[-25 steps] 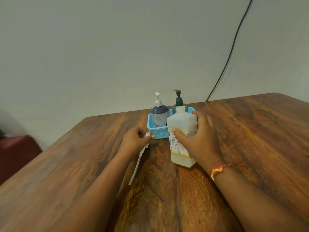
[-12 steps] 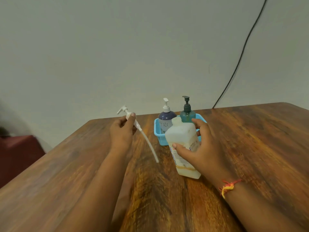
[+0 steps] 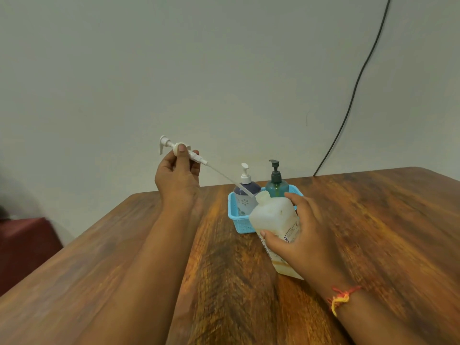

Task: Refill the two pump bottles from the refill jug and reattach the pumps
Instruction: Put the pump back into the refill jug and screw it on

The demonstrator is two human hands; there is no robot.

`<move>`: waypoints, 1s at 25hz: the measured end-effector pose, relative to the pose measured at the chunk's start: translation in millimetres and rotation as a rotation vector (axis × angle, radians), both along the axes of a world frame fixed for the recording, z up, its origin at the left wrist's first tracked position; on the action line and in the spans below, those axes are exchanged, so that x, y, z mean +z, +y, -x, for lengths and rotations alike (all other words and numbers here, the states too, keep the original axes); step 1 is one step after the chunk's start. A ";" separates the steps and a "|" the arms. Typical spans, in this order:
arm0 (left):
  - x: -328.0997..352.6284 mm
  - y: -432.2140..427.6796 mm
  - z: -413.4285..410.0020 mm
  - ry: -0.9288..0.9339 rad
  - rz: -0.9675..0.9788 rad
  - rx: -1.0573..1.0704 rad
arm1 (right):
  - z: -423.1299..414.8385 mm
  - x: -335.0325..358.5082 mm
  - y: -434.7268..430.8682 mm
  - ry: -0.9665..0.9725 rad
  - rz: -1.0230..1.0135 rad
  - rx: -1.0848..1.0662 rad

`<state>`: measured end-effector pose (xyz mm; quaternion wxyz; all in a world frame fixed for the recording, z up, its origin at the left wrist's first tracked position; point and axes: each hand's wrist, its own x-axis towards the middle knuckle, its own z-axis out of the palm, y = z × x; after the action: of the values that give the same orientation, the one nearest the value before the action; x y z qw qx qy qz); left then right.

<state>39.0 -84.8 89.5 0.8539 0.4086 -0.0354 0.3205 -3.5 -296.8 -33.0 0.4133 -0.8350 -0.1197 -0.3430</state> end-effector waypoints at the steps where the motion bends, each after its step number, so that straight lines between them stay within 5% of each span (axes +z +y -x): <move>1: 1.1 -2.1 -0.3 0.007 0.013 -0.004 | -0.4 -0.5 0.0 -0.007 0.011 -0.002; 10: -11.2 -24.0 1.0 0.051 -0.051 -0.059 | 1.6 1.4 -1.0 -0.047 0.037 0.000; 20: -64.6 -57.5 22.3 0.109 -0.625 -0.219 | 4.8 4.3 -2.0 0.003 -0.003 0.024; 25: -73.4 -54.4 20.6 0.124 -0.692 -0.261 | 5.9 5.0 -2.2 0.012 -0.011 0.032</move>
<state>18.4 -139.2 16.1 0.6994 0.6837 -0.1418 0.1526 -9.4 -299.0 -28.0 0.4238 -0.8328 -0.1288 -0.3321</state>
